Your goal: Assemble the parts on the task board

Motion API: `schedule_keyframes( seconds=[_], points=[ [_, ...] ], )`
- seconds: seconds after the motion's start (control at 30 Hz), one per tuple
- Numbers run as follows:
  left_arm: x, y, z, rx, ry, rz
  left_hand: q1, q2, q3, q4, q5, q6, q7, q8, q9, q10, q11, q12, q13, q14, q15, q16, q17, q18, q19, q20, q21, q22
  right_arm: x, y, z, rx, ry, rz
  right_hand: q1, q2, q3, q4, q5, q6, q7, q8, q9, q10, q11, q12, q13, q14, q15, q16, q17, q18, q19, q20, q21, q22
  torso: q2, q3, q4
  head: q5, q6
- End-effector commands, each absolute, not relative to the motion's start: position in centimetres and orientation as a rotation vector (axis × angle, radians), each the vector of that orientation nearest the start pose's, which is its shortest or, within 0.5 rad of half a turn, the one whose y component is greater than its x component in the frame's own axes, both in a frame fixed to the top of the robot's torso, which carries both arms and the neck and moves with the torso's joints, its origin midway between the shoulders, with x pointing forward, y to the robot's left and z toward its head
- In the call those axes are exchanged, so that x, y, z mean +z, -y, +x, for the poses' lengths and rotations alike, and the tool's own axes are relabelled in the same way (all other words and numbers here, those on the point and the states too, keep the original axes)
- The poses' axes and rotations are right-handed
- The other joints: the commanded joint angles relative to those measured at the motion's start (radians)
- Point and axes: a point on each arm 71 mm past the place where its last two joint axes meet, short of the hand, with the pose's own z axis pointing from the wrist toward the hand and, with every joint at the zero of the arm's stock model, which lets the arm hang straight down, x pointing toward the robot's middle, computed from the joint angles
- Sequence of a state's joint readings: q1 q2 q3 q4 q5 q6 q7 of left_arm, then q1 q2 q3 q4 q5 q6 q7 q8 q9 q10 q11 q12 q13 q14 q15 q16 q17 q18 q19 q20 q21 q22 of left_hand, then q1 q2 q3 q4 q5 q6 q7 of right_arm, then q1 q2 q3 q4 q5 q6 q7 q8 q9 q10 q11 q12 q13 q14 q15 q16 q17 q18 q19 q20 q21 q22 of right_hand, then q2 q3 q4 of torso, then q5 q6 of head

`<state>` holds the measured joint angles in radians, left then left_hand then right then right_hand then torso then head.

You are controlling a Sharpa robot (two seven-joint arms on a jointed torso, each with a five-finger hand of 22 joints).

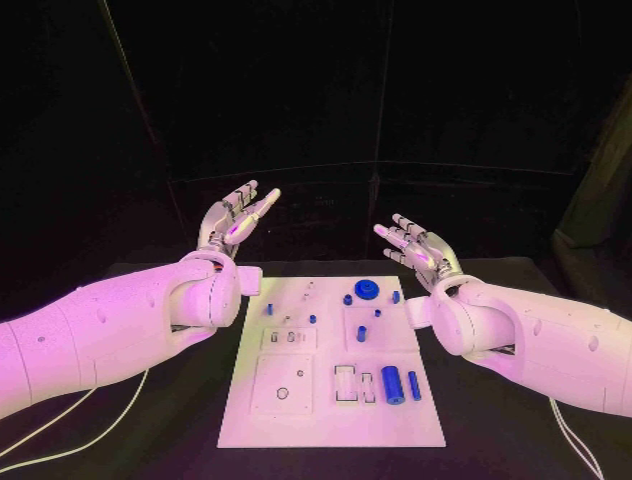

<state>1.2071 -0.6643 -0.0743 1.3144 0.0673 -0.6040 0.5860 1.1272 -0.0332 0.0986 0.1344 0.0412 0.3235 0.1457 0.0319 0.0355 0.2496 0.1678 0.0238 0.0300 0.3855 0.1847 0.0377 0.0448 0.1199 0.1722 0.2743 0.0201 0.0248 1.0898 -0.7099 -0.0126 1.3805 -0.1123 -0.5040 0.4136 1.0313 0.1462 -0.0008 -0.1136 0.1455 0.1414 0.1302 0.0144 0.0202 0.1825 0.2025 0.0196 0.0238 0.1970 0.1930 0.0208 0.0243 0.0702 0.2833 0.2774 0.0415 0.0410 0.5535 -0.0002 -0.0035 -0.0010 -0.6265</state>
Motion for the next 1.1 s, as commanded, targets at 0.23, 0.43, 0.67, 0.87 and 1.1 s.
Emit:
schedule_keyframes(
  seconds=[0.23, 0.43, 0.67, 0.87, 1.1],
  points=[
    [-18.4, -19.7, 52.7, -1.412, -1.096, -1.075, 0.038, -0.002, 0.004, 0.012, 0.006, 0.021, 0.061, 0.006, 0.003, 0.019, 0.007, 0.008, 0.002, 0.02, 0.009, 0.008, 0.003, 0.028, 0.005, 0.015, 0.007, 0.003, -23.2, 18.0, 50.7, 1.465, -1.624, 0.927, 0.108, 0.011, 0.013, -0.052, 0.011, 0.087, 0.137, 0.016, 0.009, 0.104, 0.031, 0.014, 0.01, 0.106, 0.026, 0.013, 0.009, 0.027, 0.076, 0.015, 0.037, 0.017, 0.0, 0.0, -0.0001, 0.0, 0.0],
    [-18.5, -21.1, 52.8, -1.402, -1.102, -1.085, 0.041, -0.002, 0.006, 0.014, 0.006, 0.027, 0.066, 0.007, 0.004, 0.025, 0.012, 0.009, 0.003, 0.026, 0.01, 0.009, 0.004, 0.033, 0.009, 0.016, 0.008, 0.003, -22.9, 20.5, 51.2, 1.372, -1.569, 0.861, 0.122, 0.011, 0.016, -0.062, 0.012, 0.1, 0.138, 0.016, 0.01, 0.119, 0.031, 0.015, 0.011, 0.119, 0.028, 0.014, 0.01, 0.026, 0.082, 0.015, 0.041, 0.017, 0.005, -0.0003, -0.0012, 0.0, 0.0],
    [-18.3, -21.5, 52.4, -1.419, -1.122, -1.039, 0.061, 0.011, 0.011, 0.017, 0.005, 0.128, 0.125, 0.025, 0.014, 0.142, 0.074, 0.026, 0.012, 0.191, 0.046, 0.044, 0.023, 0.014, 0.125, 0.02, 0.04, 0.022, -21.7, 21.1, 52.2, 1.312, -1.545, 0.719, 0.207, 0.002, 0.03, -0.115, 0.004, 0.328, 0.148, 0.059, 0.035, 0.418, 0.048, 0.067, 0.036, 0.491, 0.03, 0.087, 0.042, 0.068, 0.37, 0.011, 0.161, 0.071, 0.009, -0.0017, 0.0026, -0.002, 0.001],
    [-17.7, -21.8, 51.2, -1.457, -1.155, -0.97, 0.078, 0.027, 0.003, 0.012, 0.005, 0.314, 0.133, 0.062, 0.031, 0.449, 0.072, 0.082, 0.039, 0.432, 0.024, 0.127, 0.053, 0.036, 0.508, 0.011, 0.159, 0.079, -20.3, 21.6, 53.0, 1.208, -1.561, 0.503, 0.257, -0.003, 0.04, -0.154, 0.024, 0.6, 0.122, 0.113, 0.055, 0.705, 0.001, 0.145, 0.047, 0.763, -0.03, 0.16, 0.054, 0.114, 0.524, -0.005, 0.257, 0.105, 0.03, -0.0036, 0.0076, -0.007, 0.007],
    [-17.2, -22.0, 49.3, -1.528, -1.215, -0.972, 0.117, 0.04, -0.004, -0.031, 0.007, 0.557, 0.092, 0.112, 0.047, 0.698, 0.019, 0.146, 0.049, 0.647, -0.045, 0.201, 0.089, 0.067, 0.711, -0.019, 0.229, 0.095, -18.3, 21.2, 53.6, 1.043, -1.606, 0.185, 0.286, -0.019, 0.067, -0.176, 0.027, 0.781, 0.073, 0.132, 0.054, 0.889, -0.062, 0.159, 0.04, 1.025, -0.121, 0.222, 0.089, 0.114, 0.698, -0.096, 0.408, 0.174, 0.066, -0.0065, 0.0126, -0.016, 0.015]
  ],
)
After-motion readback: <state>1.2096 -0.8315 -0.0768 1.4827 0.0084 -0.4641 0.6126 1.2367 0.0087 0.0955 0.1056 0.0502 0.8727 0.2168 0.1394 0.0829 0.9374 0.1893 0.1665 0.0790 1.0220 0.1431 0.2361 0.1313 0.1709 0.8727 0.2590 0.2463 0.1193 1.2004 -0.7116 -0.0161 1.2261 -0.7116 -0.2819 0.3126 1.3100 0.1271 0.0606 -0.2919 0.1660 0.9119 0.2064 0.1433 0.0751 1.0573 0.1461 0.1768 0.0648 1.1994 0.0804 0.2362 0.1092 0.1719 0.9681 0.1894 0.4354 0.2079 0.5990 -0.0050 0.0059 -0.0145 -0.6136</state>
